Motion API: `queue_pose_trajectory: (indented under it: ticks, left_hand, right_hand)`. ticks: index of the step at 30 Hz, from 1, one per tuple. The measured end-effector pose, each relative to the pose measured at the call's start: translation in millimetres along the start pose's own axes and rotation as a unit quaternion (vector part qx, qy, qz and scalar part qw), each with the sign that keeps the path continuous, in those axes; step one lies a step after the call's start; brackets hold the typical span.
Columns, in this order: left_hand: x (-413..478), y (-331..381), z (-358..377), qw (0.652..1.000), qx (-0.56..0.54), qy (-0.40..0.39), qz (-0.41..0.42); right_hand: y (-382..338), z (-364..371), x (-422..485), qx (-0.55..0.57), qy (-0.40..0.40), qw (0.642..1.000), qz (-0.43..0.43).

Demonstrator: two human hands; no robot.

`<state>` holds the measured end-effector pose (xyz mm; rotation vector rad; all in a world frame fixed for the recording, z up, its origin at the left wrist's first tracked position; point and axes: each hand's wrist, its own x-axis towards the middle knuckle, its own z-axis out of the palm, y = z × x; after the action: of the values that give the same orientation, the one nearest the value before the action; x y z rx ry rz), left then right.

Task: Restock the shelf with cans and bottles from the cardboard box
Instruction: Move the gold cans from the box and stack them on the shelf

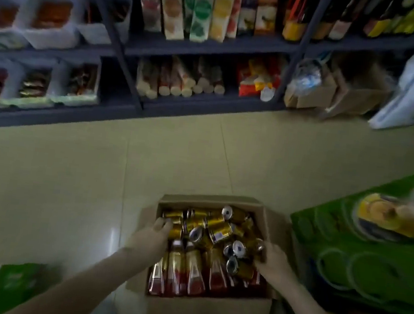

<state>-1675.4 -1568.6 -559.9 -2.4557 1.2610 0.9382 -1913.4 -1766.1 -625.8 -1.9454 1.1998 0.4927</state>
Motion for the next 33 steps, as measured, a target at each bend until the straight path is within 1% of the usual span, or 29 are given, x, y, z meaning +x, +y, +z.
queue_pose_trajectory:
  ticks: [3, 7, 9, 11, 13, 15, 17, 19, 21, 22, 24, 25, 28, 30, 32, 33]
  left_hand:
    - [74.9, 8.1, 60.7, 0.999, 0.020, -0.023, 0.041]
    - [161.3, 33.2, 132.3, 0.991, 0.046, -0.030, 0.118]
    - [200.7, 44.9, 164.6, 0.987, 0.045, -0.035, 0.151]
    - [234.3, 55.2, 191.3, 0.985, 0.006, -0.036, 0.171]
    - [259.6, 63.8, 213.3, 0.982, -0.039, -0.017, 0.183]
    - [278.9, 75.5, 226.2, 0.981, -0.084, -0.010, 0.177]
    - [294.5, 90.3, 234.0, 0.978, -0.144, -0.010, 0.149]
    - [305.0, 101.6, 237.7, 0.984, -0.140, -0.002, 0.110]
    - [311.4, 106.0, 235.8, 0.990, -0.108, 0.009, 0.086]
    - [313.6, 106.7, 233.2, 0.992, -0.097, 0.011, 0.084]
    - [317.2, 106.8, 229.3, 0.992, -0.085, 0.007, 0.090]
    - [318.2, 107.1, 227.8, 0.993, -0.078, 0.003, 0.093]
    - [317.1, 109.7, 224.6, 0.993, -0.084, -0.014, 0.085]
    - [313.9, 110.7, 221.1, 0.988, -0.139, -0.035, 0.062]
    - [310.0, 108.9, 217.7, 0.975, -0.211, -0.063, 0.038]
    - [305.9, 106.6, 212.7, 0.965, -0.247, -0.083, 0.027]
  right_hand:
    - [52.6, 61.2, 72.2, 0.014, -0.011, 1.000, 0.024]
    - [75.8, 107.0, 142.1, 0.015, 0.025, 0.997, 0.067]
    - [91.2, 124.9, 177.6, 0.017, 0.026, 0.994, 0.101]
    - [105.7, 133.8, 206.8, 0.067, 0.013, 0.990, 0.126]
    - [119.5, 138.1, 223.0, 0.120, 0.010, 0.985, 0.121]
    - [127.4, 142.5, 223.4, 0.145, 0.001, 0.983, 0.115]
    - [130.4, 147.6, 216.5, 0.150, -0.003, 0.984, 0.092]
    - [133.0, 146.6, 205.9, 0.115, -0.020, 0.991, 0.062]
    - [143.9, 145.2, 199.9, 0.004, -0.025, 1.000, 0.013]
    - [149.6, 144.4, 198.8, -0.054, -0.015, 0.998, -0.023]
    - [158.1, 142.9, 200.3, -0.133, 0.015, 0.986, -0.100]
    - [159.8, 142.2, 202.7, -0.154, 0.027, 0.979, -0.128]
    - [155.3, 142.8, 212.7, -0.174, 0.047, 0.965, -0.193]
    - [150.4, 145.5, 216.9, -0.179, 0.083, 0.953, -0.228]
    - [145.6, 145.5, 215.3, -0.166, 0.102, 0.954, -0.229]
    - [143.3, 144.3, 212.0, -0.122, 0.101, 0.966, -0.206]
